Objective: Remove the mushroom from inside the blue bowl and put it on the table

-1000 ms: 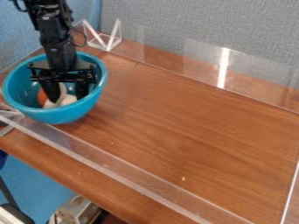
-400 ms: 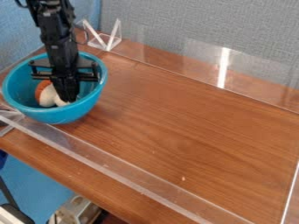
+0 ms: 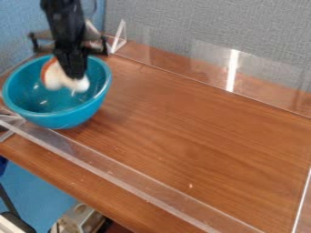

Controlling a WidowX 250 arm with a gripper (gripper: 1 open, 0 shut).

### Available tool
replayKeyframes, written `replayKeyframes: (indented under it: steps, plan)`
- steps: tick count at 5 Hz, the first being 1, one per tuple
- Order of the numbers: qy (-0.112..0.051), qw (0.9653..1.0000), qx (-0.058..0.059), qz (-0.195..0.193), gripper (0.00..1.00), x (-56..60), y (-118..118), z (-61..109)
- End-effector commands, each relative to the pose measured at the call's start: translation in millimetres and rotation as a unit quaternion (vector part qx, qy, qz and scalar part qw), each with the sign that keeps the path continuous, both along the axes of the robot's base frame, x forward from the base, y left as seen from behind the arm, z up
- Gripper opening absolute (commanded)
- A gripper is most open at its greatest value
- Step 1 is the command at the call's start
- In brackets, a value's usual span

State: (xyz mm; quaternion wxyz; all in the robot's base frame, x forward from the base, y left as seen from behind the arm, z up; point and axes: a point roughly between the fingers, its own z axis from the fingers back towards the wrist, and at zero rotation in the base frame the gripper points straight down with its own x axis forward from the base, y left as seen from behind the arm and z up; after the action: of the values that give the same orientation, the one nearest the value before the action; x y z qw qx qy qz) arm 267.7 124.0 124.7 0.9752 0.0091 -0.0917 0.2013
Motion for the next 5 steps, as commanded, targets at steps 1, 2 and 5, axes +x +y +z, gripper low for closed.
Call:
replayKeyframes:
  steps: [1, 2, 5]
  plan:
    - [-0.05, 0.9984, -0.003, -0.025, 0.0, 2.8, -30.1, 45.8]
    - [-0.053, 0.9959, -0.019, -0.072, 0.0, 5.1, -76.7, 47.1]
    - [-0.015, 0.9828, -0.032, -0.181, 0.0, -2.5, -203.2, -13.1]
